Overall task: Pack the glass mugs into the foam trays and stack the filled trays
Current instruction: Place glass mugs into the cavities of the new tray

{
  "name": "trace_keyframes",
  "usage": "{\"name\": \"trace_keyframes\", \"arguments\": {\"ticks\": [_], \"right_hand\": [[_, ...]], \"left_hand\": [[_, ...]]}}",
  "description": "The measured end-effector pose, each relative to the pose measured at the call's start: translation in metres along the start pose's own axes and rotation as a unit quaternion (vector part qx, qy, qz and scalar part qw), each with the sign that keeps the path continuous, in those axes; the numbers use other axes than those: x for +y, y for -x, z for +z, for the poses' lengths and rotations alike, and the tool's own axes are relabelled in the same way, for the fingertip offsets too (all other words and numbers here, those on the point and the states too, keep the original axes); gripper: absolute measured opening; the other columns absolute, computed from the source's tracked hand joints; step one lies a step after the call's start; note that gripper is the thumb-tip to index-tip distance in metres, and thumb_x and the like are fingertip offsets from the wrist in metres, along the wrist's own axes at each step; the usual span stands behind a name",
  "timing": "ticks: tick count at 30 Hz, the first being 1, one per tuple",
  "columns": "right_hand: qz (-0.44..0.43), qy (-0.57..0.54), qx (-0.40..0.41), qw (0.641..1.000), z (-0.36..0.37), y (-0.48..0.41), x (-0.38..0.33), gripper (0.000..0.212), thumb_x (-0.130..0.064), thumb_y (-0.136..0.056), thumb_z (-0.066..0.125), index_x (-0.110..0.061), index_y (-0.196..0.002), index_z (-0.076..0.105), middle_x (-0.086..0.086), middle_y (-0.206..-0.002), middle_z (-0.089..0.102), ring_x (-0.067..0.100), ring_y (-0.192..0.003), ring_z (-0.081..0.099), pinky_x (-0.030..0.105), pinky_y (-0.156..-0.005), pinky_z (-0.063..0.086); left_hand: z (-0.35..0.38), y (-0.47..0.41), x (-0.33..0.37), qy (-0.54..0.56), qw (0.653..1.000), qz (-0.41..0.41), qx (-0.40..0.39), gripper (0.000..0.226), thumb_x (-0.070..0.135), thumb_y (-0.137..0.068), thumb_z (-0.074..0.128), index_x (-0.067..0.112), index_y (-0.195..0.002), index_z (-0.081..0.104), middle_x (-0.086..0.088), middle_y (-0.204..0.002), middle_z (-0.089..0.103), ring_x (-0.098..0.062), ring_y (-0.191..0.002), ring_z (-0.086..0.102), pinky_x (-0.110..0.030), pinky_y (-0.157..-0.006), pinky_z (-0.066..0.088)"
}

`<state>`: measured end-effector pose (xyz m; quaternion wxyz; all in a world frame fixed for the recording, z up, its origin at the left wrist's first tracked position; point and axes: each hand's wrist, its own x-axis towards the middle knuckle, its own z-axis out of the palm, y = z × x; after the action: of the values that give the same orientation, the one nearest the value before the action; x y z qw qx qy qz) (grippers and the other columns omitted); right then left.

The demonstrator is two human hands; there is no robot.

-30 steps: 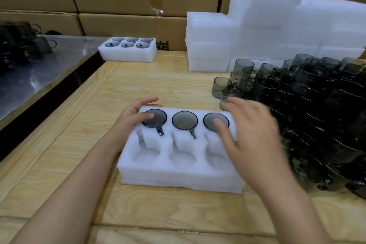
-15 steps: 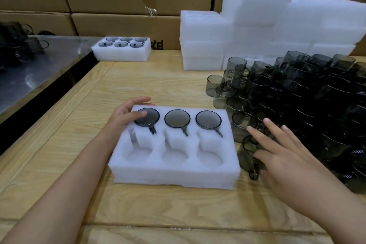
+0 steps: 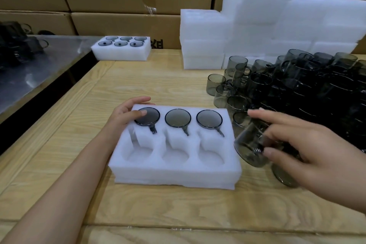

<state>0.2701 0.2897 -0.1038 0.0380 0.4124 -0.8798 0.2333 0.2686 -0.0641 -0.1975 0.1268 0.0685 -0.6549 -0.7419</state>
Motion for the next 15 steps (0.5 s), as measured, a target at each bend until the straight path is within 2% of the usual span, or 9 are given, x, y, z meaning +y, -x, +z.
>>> {"name": "trace_keyframes", "arguments": {"ticks": [2, 4, 6, 8, 10, 13, 15], "right_hand": [[0.012, -0.029, 0.016, 0.999, 0.003, -0.009, -0.009, 0.014, -0.032, -0.083, 0.056, -0.029, -0.069, 0.056, -0.027, -0.136, 0.042, -0.014, -0.124, 0.036, -0.001, -0.088, 0.029], [0.015, -0.045, 0.015, 0.999, 0.01, -0.022, -0.016, 0.013, -0.029, -0.079, 0.057, -0.024, -0.067, 0.055, -0.021, -0.129, 0.051, -0.013, -0.114, 0.044, 0.0, -0.08, 0.031], [0.02, -0.061, 0.025, 0.998, 0.02, -0.032, -0.02, 0.016, -0.027, -0.078, 0.058, -0.019, -0.065, 0.053, -0.014, -0.115, 0.06, -0.009, -0.1, 0.051, 0.002, -0.073, 0.032], [0.032, -0.055, 0.058, 0.996, 0.029, -0.04, -0.025, 0.02, -0.038, -0.075, 0.057, -0.02, -0.068, 0.051, -0.009, -0.099, 0.062, 0.0, -0.088, 0.052, 0.013, -0.073, 0.038], [0.058, -0.028, 0.082, 0.995, 0.038, -0.045, -0.029, 0.029, -0.052, -0.072, 0.055, -0.026, -0.084, 0.049, -0.015, -0.095, 0.057, 0.005, -0.091, 0.048, 0.026, -0.076, 0.042], [0.06, 0.018, 0.061, 0.996, 0.05, -0.047, -0.034, 0.057, -0.063, -0.072, 0.047, -0.044, -0.125, 0.041, -0.021, -0.107, 0.048, 0.003, -0.101, 0.036, 0.031, -0.08, 0.044], [0.033, 0.037, 0.038, 0.998, 0.053, -0.047, -0.036, 0.058, -0.064, -0.076, 0.039, -0.045, -0.13, 0.046, -0.018, -0.115, 0.046, 0.006, -0.106, 0.032, 0.034, -0.085, 0.045]], "left_hand": [[0.0, -0.001, 0.0, -0.013, 1.0, 0.004, 0.001, 0.034, -0.004, -0.083, 0.054, 0.014, -0.11, 0.065, -0.008, -0.106, 0.069, -0.015, -0.084, 0.07, -0.023, -0.07, 0.057], [-0.002, -0.002, -0.001, -0.02, 1.0, 0.007, 0.0, 0.033, -0.003, -0.082, 0.058, 0.015, -0.109, 0.065, -0.008, -0.105, 0.069, -0.013, -0.083, 0.07, -0.021, -0.068, 0.056], [-0.002, -0.003, -0.002, -0.013, 1.0, 0.002, -0.001, 0.037, 0.002, -0.074, 0.065, 0.016, -0.108, 0.066, -0.007, -0.105, 0.069, -0.015, -0.085, 0.07, -0.022, -0.069, 0.056], [-0.003, -0.003, -0.003, -0.01, 1.0, 0.0, 0.0, 0.036, 0.002, -0.074, 0.065, 0.016, -0.107, 0.067, -0.006, -0.105, 0.07, -0.015, -0.085, 0.07, -0.023, -0.068, 0.056], [-0.004, -0.004, -0.003, -0.006, 1.0, 0.001, -0.002, 0.034, -0.001, -0.078, 0.062, 0.016, -0.107, 0.067, -0.006, -0.106, 0.07, -0.014, -0.084, 0.071, -0.021, -0.066, 0.055], [-0.005, -0.004, -0.004, -0.018, 1.0, -0.012, 0.007, 0.037, 0.011, -0.071, 0.066, 0.02, -0.107, 0.069, -0.008, -0.112, 0.068, -0.018, -0.088, 0.07, -0.023, -0.069, 0.056], [-0.005, -0.004, -0.004, -0.018, 1.0, -0.015, 0.008, 0.038, 0.015, -0.069, 0.065, 0.021, -0.107, 0.07, -0.011, -0.115, 0.067, -0.02, -0.091, 0.069, -0.025, -0.072, 0.057]]}}
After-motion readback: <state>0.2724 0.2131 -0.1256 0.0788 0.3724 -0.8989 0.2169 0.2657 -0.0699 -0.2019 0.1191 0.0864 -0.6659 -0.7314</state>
